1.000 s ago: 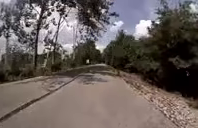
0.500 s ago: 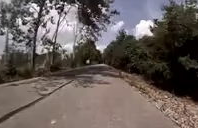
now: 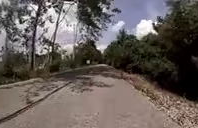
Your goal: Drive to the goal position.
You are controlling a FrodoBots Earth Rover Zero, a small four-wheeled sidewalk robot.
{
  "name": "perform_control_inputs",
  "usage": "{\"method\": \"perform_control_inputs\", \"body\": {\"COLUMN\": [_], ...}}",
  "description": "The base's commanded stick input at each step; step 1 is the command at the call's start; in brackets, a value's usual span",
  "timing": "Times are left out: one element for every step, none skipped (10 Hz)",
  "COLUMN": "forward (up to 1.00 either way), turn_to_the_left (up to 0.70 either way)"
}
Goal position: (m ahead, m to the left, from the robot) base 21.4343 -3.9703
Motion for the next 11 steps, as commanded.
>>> {"method": "perform_control_inputs", "body": {"forward": [0.7, 0.7, 0.7, 0.7, 0.7, 0.7, 0.7, 0.7, 0.7, 0.7, 0.7], "turn_to_the_left": [0.0, 0.0, 0.0, -0.01, -0.07, -0.35, -0.35, -0.35, -0.23, 0.0, 0.0]}}
